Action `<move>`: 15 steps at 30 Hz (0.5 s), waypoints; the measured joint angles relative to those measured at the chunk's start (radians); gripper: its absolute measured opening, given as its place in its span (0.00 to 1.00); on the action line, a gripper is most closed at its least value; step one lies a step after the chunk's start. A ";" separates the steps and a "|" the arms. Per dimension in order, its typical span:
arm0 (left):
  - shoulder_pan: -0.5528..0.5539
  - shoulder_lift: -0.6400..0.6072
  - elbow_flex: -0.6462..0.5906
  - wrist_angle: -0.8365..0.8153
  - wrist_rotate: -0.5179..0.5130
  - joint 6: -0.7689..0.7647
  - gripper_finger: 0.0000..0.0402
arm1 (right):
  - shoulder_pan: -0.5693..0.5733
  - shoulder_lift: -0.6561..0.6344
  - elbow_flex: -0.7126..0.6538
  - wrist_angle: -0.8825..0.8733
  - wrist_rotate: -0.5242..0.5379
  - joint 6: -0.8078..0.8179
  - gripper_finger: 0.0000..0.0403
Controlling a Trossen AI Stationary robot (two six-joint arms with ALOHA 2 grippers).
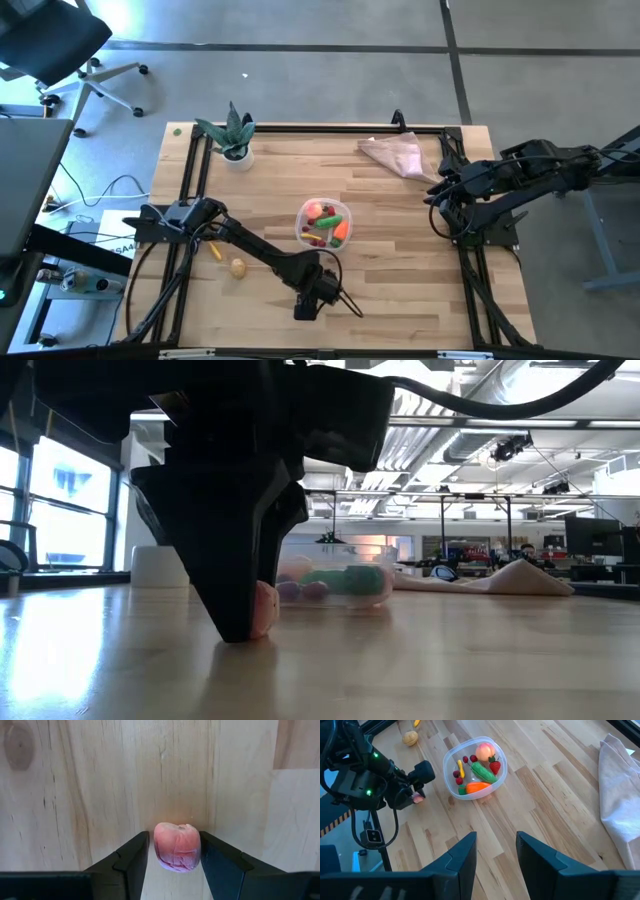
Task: Pick and placing Produce into tupperware
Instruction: Put the pink peach into the transparent bin
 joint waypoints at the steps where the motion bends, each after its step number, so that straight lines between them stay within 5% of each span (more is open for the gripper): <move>1: 0.000 0.000 0.000 0.000 0.000 0.000 0.41 | 0.000 0.000 0.000 0.000 0.000 0.000 0.32; 15: 0.003 0.000 0.000 -0.005 0.020 0.000 0.26 | 0.000 0.000 0.000 0.000 0.000 0.000 0.32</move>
